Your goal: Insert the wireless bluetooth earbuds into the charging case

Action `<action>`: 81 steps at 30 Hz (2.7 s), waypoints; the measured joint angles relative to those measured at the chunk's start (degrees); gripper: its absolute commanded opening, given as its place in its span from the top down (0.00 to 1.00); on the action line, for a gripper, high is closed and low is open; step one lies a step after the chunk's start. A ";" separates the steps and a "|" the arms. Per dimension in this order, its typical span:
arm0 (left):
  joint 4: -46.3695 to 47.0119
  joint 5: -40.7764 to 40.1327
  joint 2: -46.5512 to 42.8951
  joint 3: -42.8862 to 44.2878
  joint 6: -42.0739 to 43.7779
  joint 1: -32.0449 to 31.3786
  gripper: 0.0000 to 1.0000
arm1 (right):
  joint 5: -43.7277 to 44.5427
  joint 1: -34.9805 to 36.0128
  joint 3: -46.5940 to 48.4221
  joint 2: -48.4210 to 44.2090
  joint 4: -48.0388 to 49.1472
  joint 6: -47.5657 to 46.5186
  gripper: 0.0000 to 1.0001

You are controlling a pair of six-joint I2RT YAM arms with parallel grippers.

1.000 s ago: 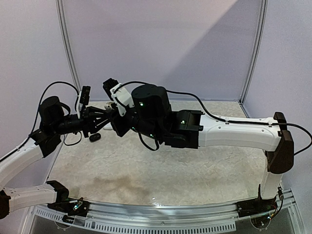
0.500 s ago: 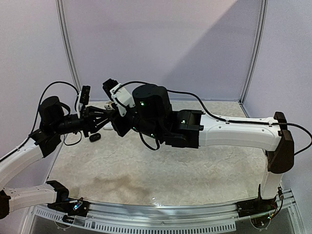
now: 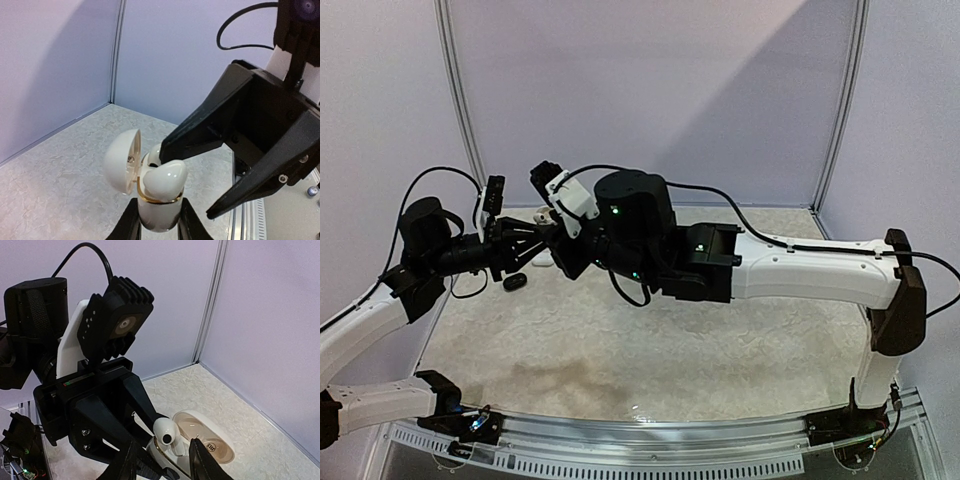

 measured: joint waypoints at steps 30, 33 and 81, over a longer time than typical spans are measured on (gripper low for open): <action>0.00 1.66 -0.02 0.57 0.98 -0.02 1.00 | 1.46 -1.44 0.02 -2.64 -4.13 -3.48 0.64; 0.02 1.42 -0.02 0.81 0.96 -0.02 1.00 | 1.88 -1.44 0.02 -3.08 -4.83 -3.45 0.63; 39.58 15.04 4.46 -1.84 -27.52 -1.20 1.00 | -35.47 -8.04 -18.80 -12.83 20.87 14.45 0.57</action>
